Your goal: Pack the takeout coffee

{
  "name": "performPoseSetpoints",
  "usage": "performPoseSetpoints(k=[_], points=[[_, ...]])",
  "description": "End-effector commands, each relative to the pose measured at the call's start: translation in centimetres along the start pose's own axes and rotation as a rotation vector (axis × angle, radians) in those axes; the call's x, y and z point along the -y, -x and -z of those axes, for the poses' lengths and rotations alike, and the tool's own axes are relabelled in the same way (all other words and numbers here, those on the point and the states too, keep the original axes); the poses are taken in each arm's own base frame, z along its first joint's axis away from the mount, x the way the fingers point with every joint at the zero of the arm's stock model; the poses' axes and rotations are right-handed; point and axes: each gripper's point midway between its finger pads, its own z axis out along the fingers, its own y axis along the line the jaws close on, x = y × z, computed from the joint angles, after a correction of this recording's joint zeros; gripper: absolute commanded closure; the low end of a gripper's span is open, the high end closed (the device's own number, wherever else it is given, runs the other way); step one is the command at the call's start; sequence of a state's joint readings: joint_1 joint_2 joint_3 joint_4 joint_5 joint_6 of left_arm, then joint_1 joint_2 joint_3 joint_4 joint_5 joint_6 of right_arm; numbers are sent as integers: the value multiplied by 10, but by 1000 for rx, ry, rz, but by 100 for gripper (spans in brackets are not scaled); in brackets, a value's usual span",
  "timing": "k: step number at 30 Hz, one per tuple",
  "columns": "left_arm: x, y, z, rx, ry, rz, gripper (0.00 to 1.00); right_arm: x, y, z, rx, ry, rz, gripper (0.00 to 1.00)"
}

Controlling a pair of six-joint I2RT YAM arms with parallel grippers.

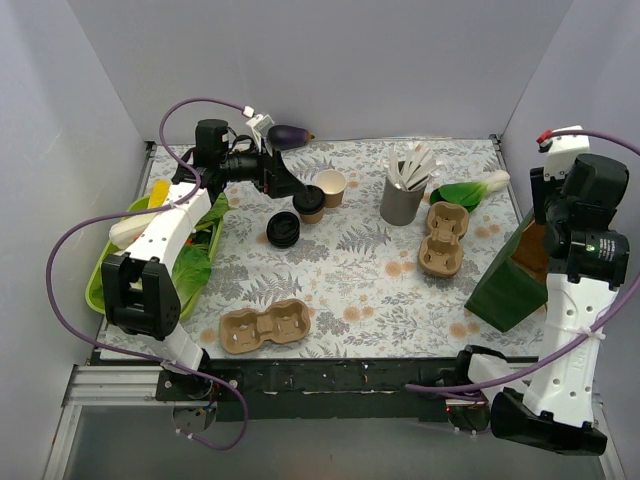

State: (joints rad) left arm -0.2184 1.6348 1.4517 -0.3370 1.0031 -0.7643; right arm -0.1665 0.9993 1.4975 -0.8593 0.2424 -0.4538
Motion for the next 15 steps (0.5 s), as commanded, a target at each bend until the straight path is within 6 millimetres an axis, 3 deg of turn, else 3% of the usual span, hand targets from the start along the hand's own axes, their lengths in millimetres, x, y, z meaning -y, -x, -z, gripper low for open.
performPoseSetpoints(k=[1, 8, 15], points=[[13, 12, 1, 37, -40, -57, 2, 0, -35, -7, -161, 14, -139, 51], [15, 5, 5, 36, -24, -71, 2, -15, -55, -25, -279, 186, -335, 50], [20, 1, 6, 44, -19, -61, 2, -35, -50, -41, -236, 357, -425, 61]])
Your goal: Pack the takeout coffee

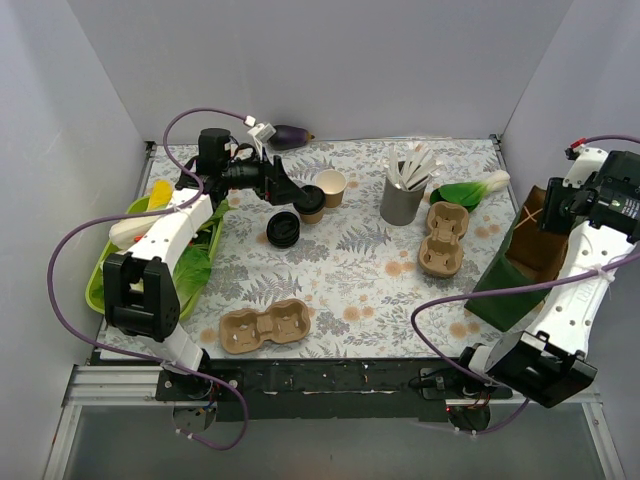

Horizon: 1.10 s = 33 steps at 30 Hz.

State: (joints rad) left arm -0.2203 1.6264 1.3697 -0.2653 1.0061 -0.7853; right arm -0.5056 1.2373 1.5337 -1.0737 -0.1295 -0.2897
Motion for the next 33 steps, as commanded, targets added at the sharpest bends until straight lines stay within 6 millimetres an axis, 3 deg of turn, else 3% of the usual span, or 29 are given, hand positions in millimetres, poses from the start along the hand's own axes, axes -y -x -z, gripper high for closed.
performPoseSetpoints(k=[1, 5, 8, 13, 23, 27, 33], points=[[28, 17, 10, 46, -16, -85, 2, -28, 19, 8, 93, 160, -20, 62], [32, 13, 10, 41, -19, -82, 2, -30, 24, -1, 131, 195, 52, 78], [33, 11, 9, 39, -17, -79, 2, -27, 38, 11, 198, 173, 114, 99], [35, 9, 10, 37, -18, -77, 2, -27, 80, 70, 437, 95, 254, 99], [34, 11, 1, 22, -46, -56, 2, -46, 118, 164, 684, 40, 469, 99], [32, 15, -3, 19, -51, -40, 2, -66, 134, 209, 825, 59, 585, 99], [29, 27, -6, 32, -37, -42, 2, -100, 138, 235, 948, 175, 746, 99]])
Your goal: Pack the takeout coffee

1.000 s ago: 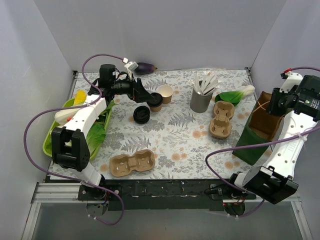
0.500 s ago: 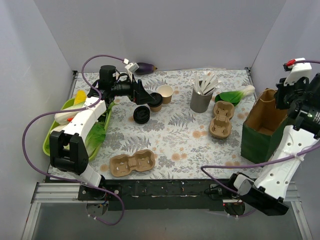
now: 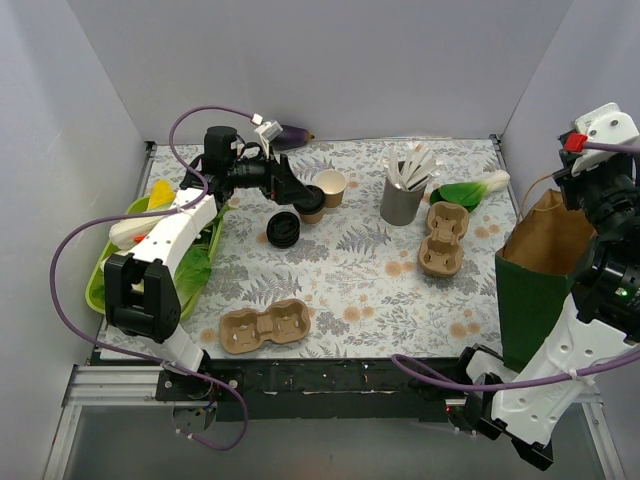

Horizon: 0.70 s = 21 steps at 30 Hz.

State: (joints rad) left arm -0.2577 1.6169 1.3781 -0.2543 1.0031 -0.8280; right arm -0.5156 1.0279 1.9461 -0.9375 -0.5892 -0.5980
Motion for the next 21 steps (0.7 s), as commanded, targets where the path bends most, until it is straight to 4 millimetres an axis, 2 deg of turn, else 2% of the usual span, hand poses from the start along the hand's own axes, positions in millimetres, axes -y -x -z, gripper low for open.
performPoseSetpoints(k=[1, 3, 9, 13, 14, 17, 20, 21], points=[[11, 25, 3, 36, -1, -55, 2, -17, 37, 1, 164, 119, 120, 99], [10, 28, 2, 38, 21, -68, 2, -31, 45, 2, 218, 197, 130, 99], [7, 32, 8, 33, 92, -107, 2, -59, 47, -5, 309, 373, 62, 99], [4, 38, 13, 39, 155, -126, 2, -63, 47, -16, 342, 433, 8, 99], [4, 43, 14, 47, 179, -141, 2, -60, 52, -19, 365, 430, 20, 99], [-3, 48, 19, 56, 238, -147, 2, -62, 57, -31, 384, 464, -76, 99], [-14, 56, 23, 65, 320, -154, 2, -84, 65, -49, 382, 524, -128, 99], [-15, 58, 24, 66, 337, -162, 2, -102, 72, -56, 380, 570, -144, 99]])
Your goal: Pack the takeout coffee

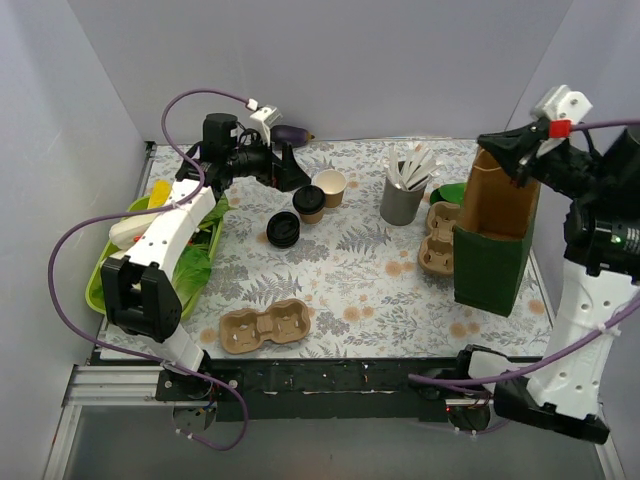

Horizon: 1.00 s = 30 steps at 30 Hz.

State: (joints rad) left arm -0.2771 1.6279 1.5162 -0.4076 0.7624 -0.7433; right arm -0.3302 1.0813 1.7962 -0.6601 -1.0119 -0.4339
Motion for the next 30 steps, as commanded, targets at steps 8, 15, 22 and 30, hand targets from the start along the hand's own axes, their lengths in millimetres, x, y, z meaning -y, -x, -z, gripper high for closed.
performPoseSetpoints(k=[8, 15, 22, 30], points=[[-18, 44, 32, 81, 257, -132, 2, -74, 12, -90, 49, 267, -150, 99], [-8, 35, 47, 73, 273, -160, 2, -107, -6, -111, 13, 341, -188, 99], [-3, 16, 51, 43, 255, -145, 2, -143, -34, -114, -52, 421, -258, 99], [-5, 23, 48, 52, 256, -150, 2, -181, -74, -136, -112, 509, -333, 99]])
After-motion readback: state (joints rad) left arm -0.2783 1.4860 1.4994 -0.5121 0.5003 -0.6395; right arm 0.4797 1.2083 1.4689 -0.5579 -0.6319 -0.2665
